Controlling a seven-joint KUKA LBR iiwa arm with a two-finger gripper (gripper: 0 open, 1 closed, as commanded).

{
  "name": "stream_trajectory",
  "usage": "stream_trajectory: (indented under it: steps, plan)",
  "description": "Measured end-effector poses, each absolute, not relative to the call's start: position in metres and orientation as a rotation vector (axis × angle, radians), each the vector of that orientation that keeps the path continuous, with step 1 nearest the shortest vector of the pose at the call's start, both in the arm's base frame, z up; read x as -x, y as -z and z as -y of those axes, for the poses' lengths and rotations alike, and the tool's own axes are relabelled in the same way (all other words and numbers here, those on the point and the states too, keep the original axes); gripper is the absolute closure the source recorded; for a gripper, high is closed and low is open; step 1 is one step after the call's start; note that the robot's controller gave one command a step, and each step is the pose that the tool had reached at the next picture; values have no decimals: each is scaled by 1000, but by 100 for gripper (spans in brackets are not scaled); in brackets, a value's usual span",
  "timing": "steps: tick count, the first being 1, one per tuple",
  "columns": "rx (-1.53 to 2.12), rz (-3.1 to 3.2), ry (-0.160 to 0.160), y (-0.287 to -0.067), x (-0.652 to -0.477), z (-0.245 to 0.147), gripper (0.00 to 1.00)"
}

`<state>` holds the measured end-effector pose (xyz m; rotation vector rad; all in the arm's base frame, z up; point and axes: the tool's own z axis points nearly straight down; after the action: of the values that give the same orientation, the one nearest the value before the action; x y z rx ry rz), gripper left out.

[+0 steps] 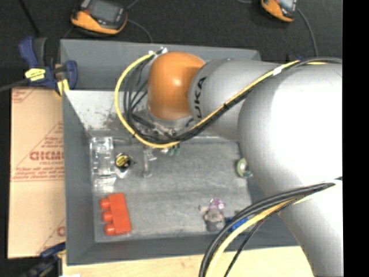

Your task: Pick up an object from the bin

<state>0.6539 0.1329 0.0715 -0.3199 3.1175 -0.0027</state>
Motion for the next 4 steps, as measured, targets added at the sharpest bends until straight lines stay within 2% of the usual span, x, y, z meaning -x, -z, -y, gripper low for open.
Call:
stream_trajectory:
  steps: [1,2,3,4]
  plan:
    - [145,-3128,-9,-125,-635,-194,0]
    - [572,-3061,2,-79,-663,-197,0]
    - [830,-3017,-2,-106,-653,-227,0]
    - [1111,-2930,4,-107,-630,-236,0]
